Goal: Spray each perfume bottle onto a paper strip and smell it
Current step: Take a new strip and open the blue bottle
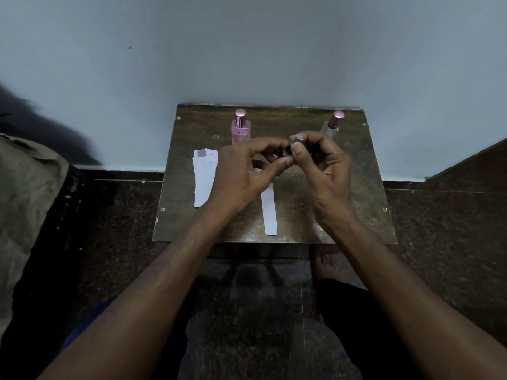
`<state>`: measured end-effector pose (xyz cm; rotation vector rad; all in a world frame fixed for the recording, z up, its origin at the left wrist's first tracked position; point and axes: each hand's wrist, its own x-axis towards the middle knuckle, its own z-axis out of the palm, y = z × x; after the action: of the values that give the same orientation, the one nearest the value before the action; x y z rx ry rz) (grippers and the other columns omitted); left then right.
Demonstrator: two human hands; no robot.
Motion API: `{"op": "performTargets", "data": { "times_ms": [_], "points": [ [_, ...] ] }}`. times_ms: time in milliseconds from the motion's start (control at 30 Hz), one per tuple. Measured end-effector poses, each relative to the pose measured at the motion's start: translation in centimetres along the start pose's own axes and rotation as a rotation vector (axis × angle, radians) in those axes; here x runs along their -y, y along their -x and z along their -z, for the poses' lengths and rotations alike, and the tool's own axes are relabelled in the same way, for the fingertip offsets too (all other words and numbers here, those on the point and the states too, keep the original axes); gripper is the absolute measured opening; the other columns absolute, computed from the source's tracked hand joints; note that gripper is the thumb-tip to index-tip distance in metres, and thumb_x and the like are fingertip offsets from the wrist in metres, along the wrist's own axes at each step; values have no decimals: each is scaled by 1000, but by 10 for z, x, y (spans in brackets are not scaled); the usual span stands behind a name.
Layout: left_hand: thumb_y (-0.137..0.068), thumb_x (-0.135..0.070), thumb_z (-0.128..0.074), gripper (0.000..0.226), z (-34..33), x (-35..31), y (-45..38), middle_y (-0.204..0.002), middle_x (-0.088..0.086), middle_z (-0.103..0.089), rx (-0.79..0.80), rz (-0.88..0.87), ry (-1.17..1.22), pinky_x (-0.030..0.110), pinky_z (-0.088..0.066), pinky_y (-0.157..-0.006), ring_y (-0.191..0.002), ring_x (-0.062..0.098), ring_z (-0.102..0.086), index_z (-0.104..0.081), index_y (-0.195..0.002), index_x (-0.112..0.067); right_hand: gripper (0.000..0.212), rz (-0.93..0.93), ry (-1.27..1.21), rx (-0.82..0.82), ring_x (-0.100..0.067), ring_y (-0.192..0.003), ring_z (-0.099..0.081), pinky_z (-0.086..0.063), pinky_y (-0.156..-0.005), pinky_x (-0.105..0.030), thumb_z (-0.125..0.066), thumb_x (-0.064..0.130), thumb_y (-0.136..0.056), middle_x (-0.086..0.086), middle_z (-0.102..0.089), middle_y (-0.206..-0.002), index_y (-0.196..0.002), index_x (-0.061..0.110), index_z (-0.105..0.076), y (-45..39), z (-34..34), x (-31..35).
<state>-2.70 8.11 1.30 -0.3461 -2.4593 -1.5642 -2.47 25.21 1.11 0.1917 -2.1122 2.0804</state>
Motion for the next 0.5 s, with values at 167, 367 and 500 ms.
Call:
{"op": "performTargets", "data": {
  "times_ms": [167, 367, 500],
  "points": [
    [-96, -29, -79, 26, 13, 2, -2, -98, -20, -74, 116, -19, 50, 33, -65, -76, -90, 15, -75, -79, -120, -20, 11, 17, -9, 91, -44, -108, -63, -51, -98, -68, -66, 10, -103, -28, -64, -113, -113, 5, -68, -1, 1, 0],
    [-92, -29, -83, 26, 12, -3, 4, -101, -21, -75, -11, -100, -76, 26, -63, -73, -86, 6, -73, -80, -117, -24, 14, -37, -55, 94, -34, -107, -66, -57, -96, -53, -61, 8, -106, -24, -67, -115, -117, 2, -66, 4, -7, 0],
    [-92, -28, -79, 21, -1, -5, 7, -100, -5, -77, -140, -182, -305, 26, -55, -75, -87, 10, -65, -79, -111, -17, 18, -64, 15, 9, -12, -101, -67, -55, -86, -28, -57, 14, -109, -7, -71, -114, -121, 5, -67, 8, -18, 2]
  ]
}}
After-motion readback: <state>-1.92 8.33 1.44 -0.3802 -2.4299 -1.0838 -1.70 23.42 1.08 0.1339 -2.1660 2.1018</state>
